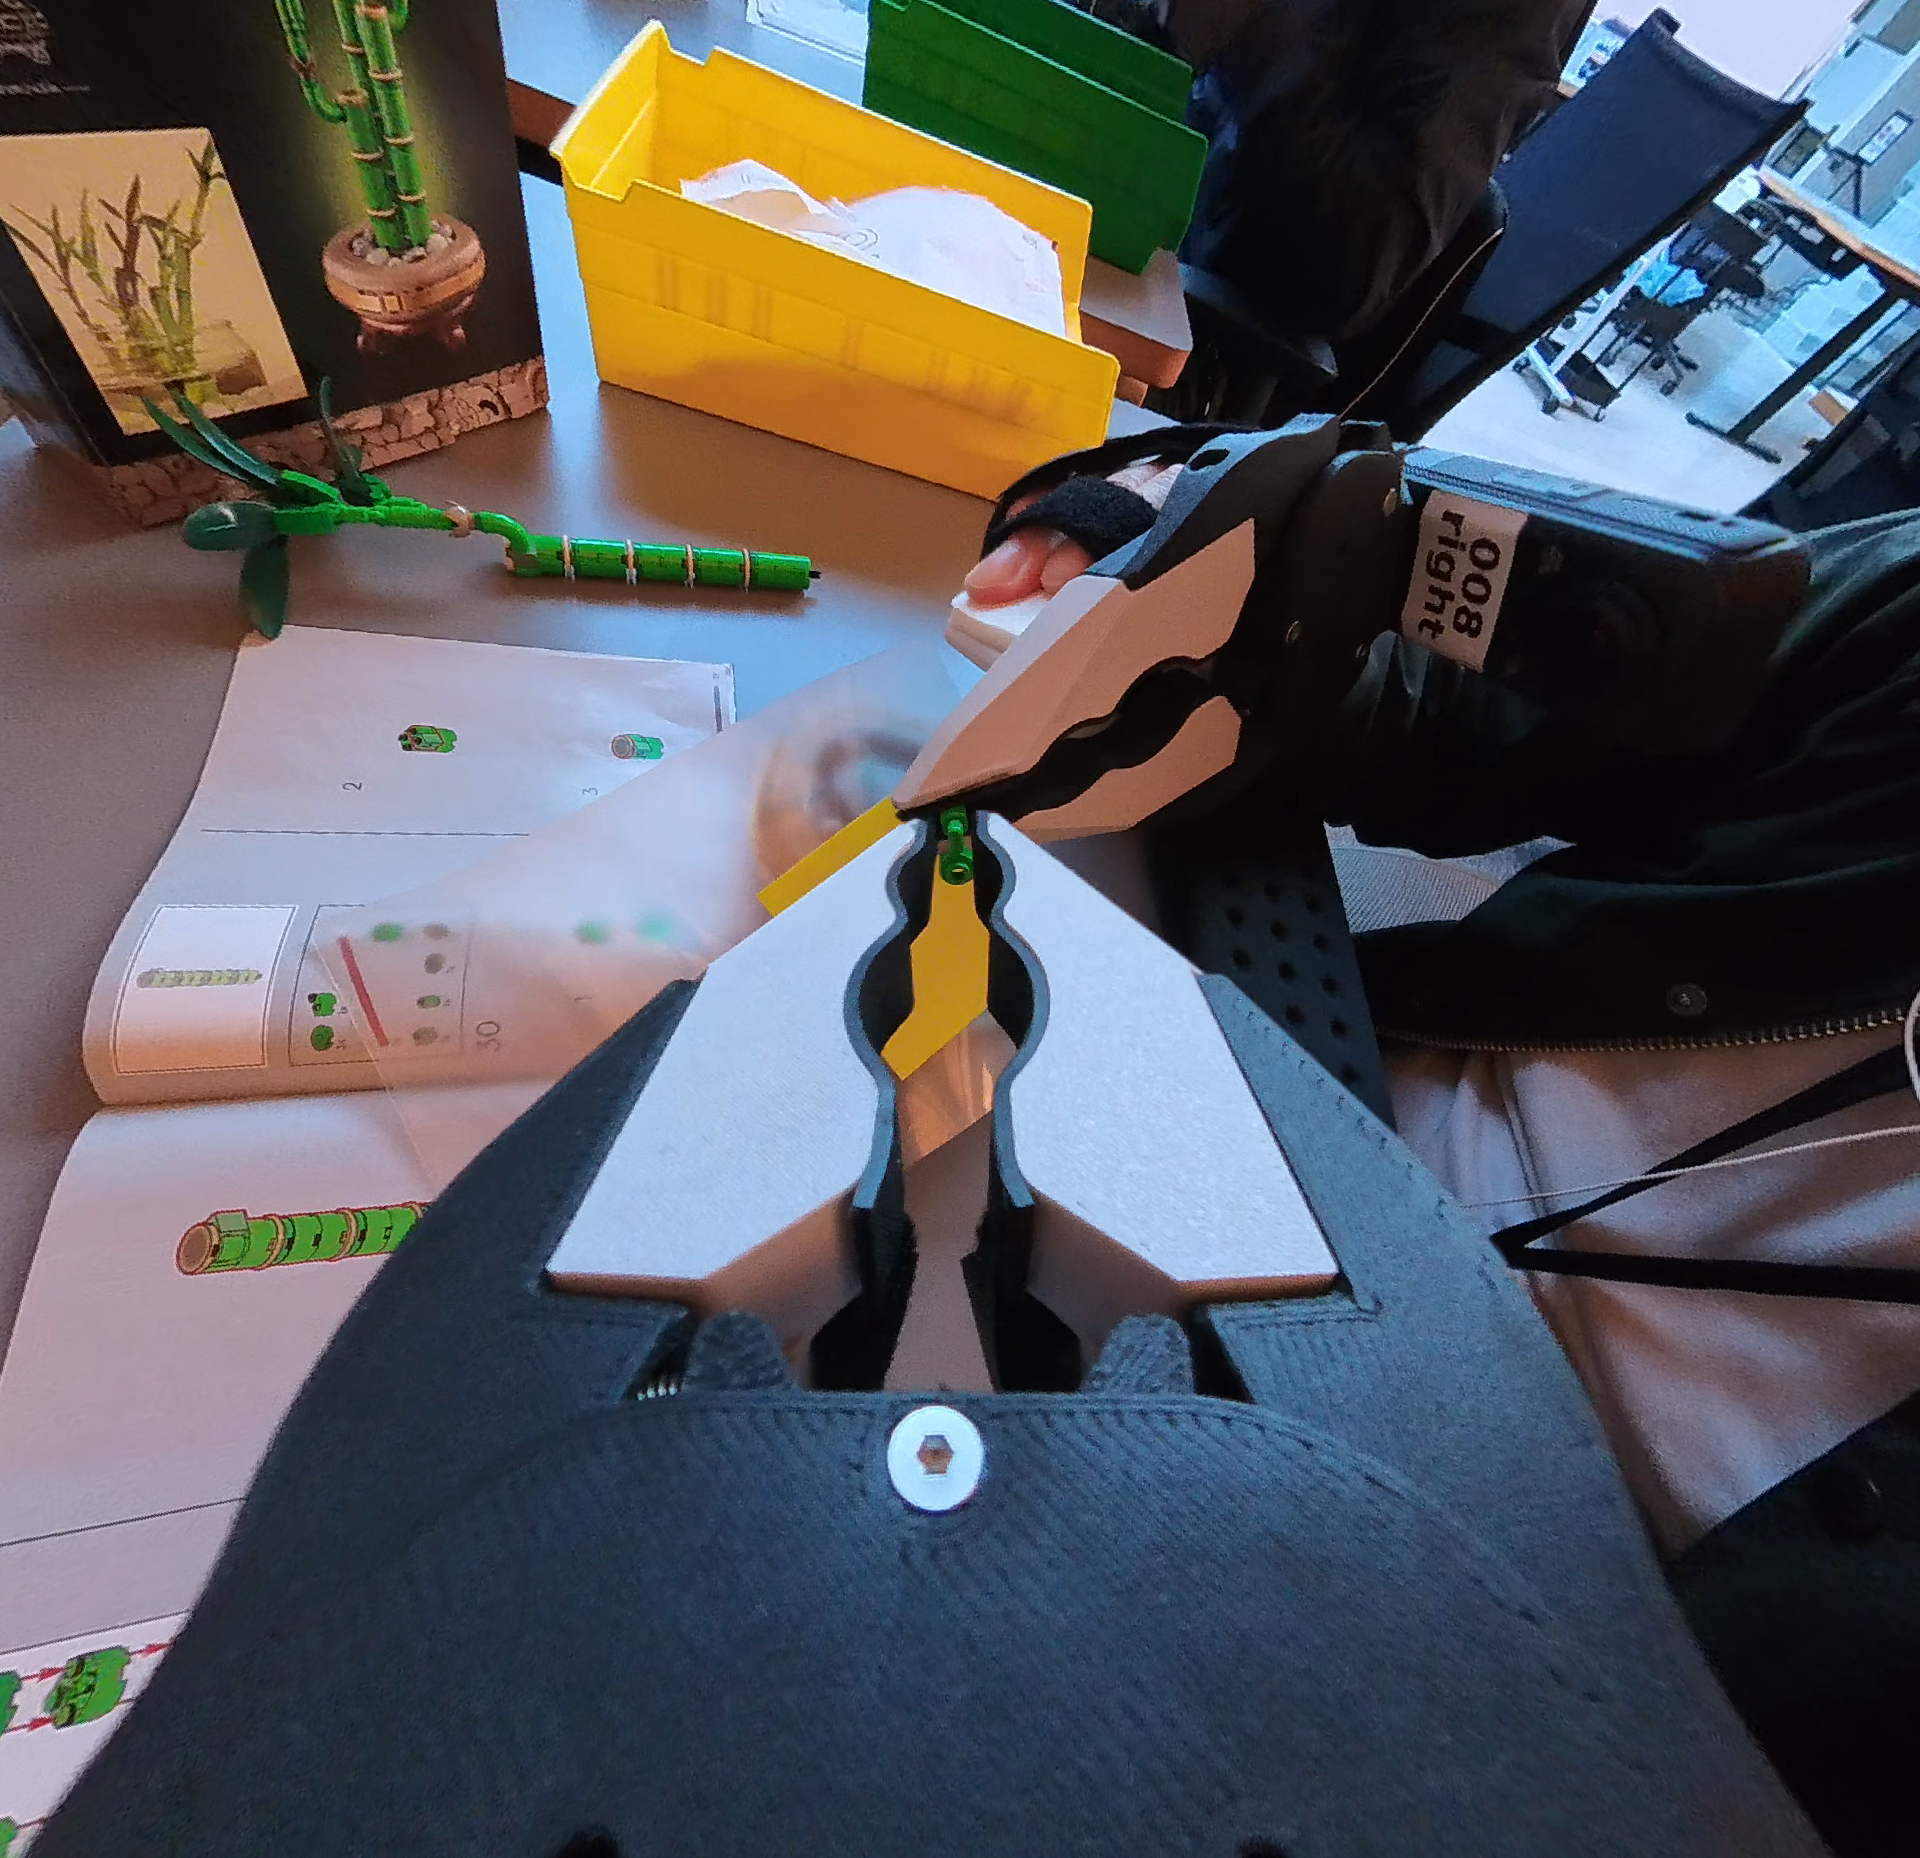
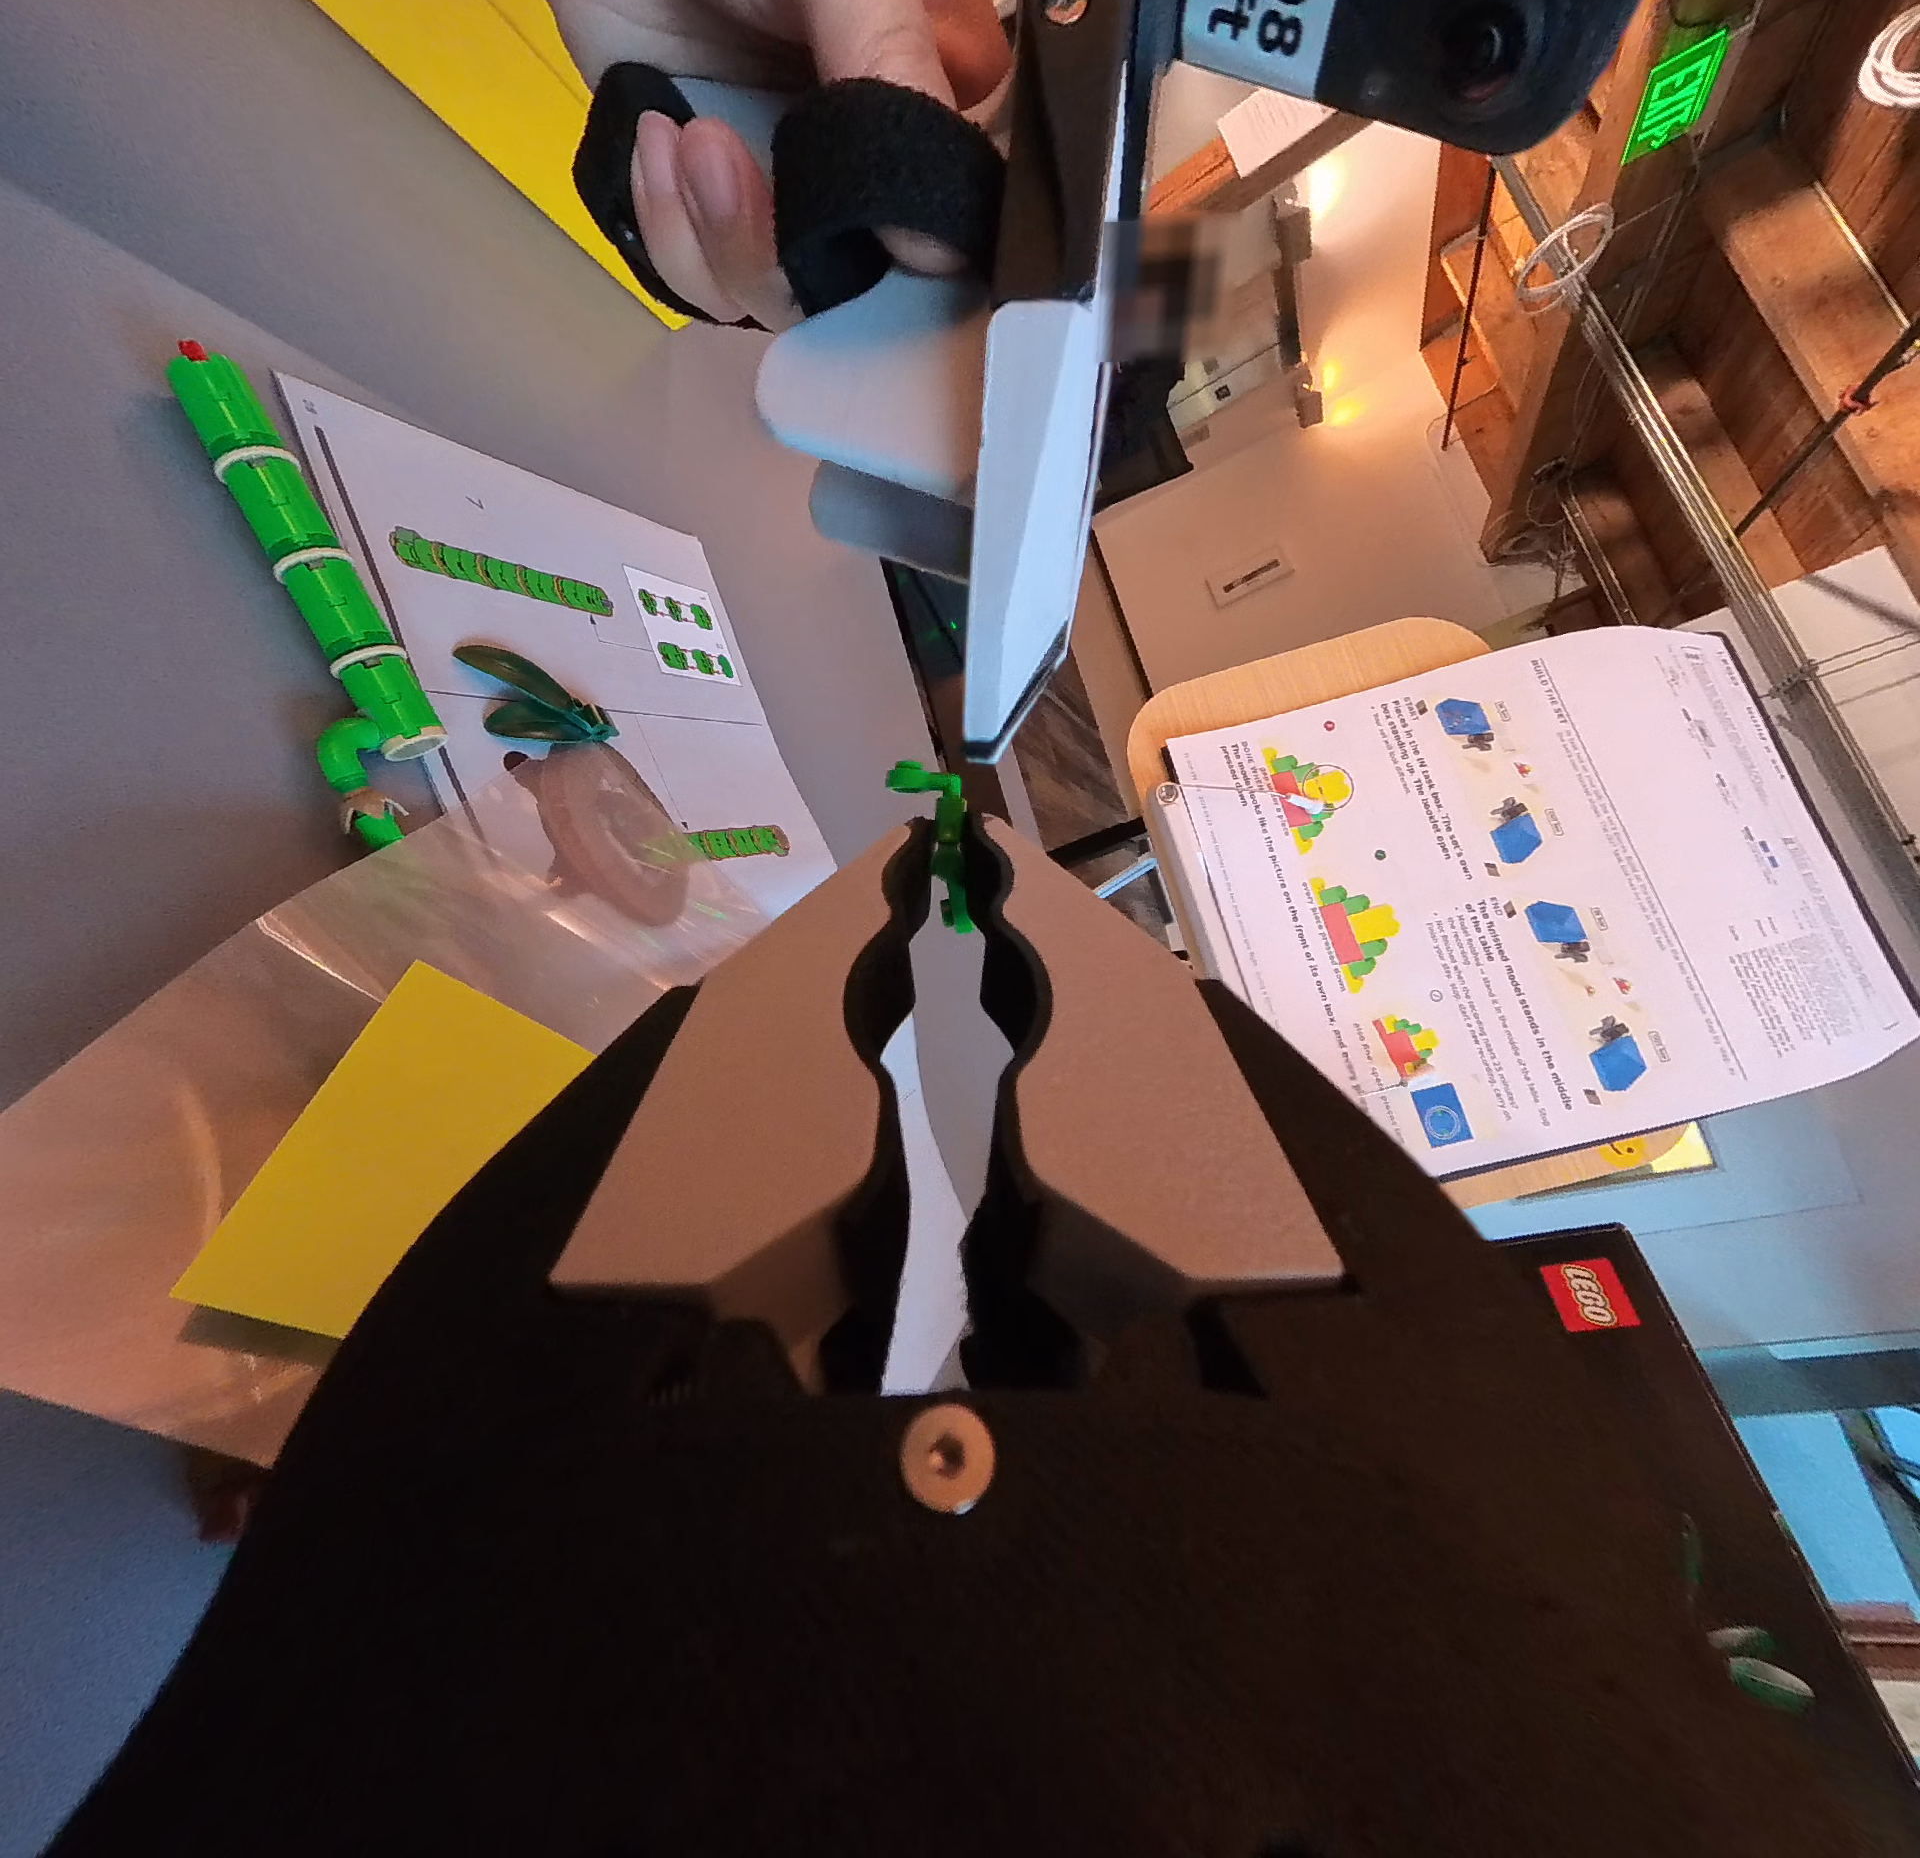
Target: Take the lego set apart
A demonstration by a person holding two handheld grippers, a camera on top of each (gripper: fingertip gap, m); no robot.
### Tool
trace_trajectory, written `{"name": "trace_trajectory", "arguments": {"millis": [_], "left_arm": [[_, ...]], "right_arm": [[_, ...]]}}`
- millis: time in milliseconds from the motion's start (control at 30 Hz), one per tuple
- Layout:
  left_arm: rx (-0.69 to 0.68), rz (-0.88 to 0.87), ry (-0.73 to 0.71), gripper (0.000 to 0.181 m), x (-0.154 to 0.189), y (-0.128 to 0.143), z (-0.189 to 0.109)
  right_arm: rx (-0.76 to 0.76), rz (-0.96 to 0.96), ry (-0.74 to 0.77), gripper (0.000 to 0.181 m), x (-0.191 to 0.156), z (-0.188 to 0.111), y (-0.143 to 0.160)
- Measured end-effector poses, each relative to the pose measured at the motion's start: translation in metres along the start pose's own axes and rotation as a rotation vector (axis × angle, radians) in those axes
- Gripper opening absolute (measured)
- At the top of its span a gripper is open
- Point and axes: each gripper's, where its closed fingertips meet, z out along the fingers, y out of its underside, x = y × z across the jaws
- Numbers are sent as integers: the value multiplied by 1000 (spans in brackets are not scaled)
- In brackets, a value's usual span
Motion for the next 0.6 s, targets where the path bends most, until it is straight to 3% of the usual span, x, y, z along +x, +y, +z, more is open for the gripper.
{"name": "trace_trajectory", "arguments": {"millis": [600], "left_arm": [[-94,31,-72,2,-10,18,14]], "right_arm": [[-53,29,-53,5,-10,7,11]]}}
